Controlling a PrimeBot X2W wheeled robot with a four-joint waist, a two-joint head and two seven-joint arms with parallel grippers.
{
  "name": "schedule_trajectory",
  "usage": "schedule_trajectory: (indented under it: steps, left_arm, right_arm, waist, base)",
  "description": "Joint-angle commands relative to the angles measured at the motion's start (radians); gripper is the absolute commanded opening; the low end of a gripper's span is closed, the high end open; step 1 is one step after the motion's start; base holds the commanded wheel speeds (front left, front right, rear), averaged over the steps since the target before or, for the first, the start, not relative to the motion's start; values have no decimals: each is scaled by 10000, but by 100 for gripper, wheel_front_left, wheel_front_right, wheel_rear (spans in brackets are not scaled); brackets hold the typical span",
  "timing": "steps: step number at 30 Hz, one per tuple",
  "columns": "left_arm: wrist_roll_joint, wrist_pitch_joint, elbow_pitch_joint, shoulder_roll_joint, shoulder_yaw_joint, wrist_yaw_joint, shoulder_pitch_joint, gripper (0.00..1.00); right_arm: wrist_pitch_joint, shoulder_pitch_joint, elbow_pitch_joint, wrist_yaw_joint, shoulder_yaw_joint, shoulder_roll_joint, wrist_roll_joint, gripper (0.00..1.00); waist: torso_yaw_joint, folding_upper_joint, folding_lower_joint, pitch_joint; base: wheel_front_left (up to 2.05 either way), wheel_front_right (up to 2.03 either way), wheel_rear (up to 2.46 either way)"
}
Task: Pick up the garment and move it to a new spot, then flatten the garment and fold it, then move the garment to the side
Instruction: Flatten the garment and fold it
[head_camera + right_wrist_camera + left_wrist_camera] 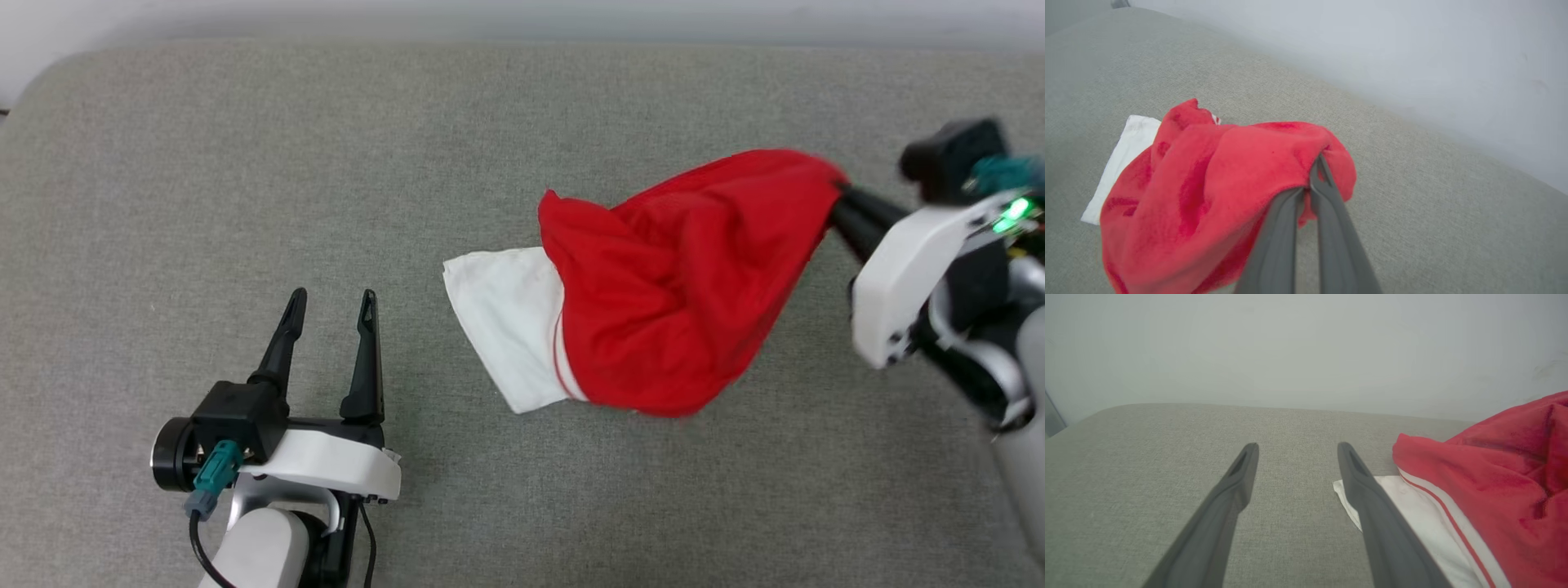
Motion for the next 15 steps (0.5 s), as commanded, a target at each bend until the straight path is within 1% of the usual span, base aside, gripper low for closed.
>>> schedule_trajectory:
  steps: [1,7,15]
  left_arm:
    - [35,-23,-9,-66,-2,-30,-124,100]
    - [108,-24,18,-189,54,-175,-310,100]
    - [224,-24,142,-343,203,-328,-405,100]
  right_arm:
    - [0,-365,327,-14,-371,56,1,0]
    - [-112,-952,1936,-14,-1801,-41,-34,0]
    - [-668,-94,4041,-14,-3970,136,-181,0]
  waist:
    - [66,0,-1,166]
    - [243,0,-1,628]
    - [226,0,-1,784]
  base:
    - [0,0,0]
    - [0,0,0]
    - [0,0,0]
